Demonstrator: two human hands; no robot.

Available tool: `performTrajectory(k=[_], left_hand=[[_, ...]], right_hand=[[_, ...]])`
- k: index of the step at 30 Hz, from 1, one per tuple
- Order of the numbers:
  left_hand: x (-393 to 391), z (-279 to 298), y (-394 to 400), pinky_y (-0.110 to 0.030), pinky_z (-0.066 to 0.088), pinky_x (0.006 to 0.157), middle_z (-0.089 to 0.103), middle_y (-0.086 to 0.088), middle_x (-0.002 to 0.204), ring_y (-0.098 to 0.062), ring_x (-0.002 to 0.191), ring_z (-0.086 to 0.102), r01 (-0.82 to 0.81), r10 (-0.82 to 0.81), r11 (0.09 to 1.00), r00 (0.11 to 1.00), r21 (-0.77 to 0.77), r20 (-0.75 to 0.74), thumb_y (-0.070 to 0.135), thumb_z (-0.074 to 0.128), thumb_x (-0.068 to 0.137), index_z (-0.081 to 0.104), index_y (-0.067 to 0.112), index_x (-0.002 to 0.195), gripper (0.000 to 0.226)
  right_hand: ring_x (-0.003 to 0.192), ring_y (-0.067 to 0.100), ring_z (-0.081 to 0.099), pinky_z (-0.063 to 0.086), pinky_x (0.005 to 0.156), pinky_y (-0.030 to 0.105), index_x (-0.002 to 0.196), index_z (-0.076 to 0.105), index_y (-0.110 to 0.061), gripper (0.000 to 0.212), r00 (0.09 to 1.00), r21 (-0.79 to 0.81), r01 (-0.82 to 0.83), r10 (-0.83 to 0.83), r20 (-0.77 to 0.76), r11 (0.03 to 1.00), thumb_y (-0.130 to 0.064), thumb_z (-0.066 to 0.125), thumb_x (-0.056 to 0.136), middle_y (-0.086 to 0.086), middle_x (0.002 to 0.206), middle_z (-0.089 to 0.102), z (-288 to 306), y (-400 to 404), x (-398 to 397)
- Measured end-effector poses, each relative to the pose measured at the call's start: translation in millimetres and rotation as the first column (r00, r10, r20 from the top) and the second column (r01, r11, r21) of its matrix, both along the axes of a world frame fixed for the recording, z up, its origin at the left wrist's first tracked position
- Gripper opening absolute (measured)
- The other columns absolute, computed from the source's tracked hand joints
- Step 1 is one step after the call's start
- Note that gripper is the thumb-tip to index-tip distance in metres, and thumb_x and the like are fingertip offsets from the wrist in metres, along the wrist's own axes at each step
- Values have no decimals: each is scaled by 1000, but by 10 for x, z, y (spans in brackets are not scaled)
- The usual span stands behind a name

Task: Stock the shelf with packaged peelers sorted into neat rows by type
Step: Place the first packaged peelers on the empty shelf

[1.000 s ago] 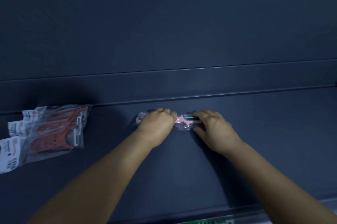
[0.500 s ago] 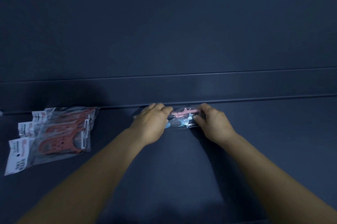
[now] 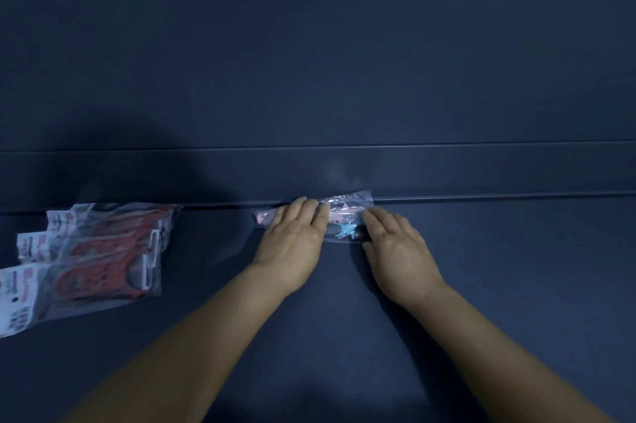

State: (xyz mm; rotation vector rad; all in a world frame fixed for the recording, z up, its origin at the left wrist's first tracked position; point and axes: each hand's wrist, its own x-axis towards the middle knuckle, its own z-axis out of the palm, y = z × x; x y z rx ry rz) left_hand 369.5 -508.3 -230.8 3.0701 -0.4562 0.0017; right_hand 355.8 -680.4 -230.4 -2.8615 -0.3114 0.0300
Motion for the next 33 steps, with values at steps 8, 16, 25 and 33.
performTrajectory(k=[8, 16, 25, 33], left_hand=[[41, 67, -284, -36, 7, 120, 2, -8, 159, -24, 147, 3, 51, -53, 998, 997, -43, -61, -2, 31, 95, 6, 13, 152, 63], [199, 24, -805, -34, 18, 116, 15, -6, 153, -28, 141, 17, 63, -71, 981, 997, -181, -37, 1, 38, 94, 15, 17, 150, 62], [163, -24, -932, -35, 7, 118, 10, -7, 158, -25, 147, 4, 20, -18, 990, 1000, -139, 19, 8, 35, 99, 17, 17, 150, 55], [123, 10, -925, -30, 4, 117, 10, -3, 159, -20, 148, 3, 12, -19, 984, 999, -180, -39, 18, 35, 101, 15, 17, 151, 54]], right_hand=[[147, 17, 8, 9, 118, 33, 151, 12, -16, 52, 994, -64, 63, -68, -85, 996, -27, 24, 101, -2, 160, 9, 7, -188, 51], [145, 22, 7, 11, 115, 38, 150, 12, -22, 53, 987, -101, 154, -158, -31, 983, -29, 26, 100, -1, 159, 8, 48, -486, 21], [147, 23, -3, 3, 117, 43, 151, 8, -25, 53, 978, -74, 169, -177, -107, 983, -32, 22, 100, 0, 160, -1, -18, -735, 36], [148, 20, -6, -1, 118, 37, 151, 3, -24, 54, 990, -51, 54, -60, -130, 997, -32, 20, 101, -4, 160, 0, -3, -659, 32]])
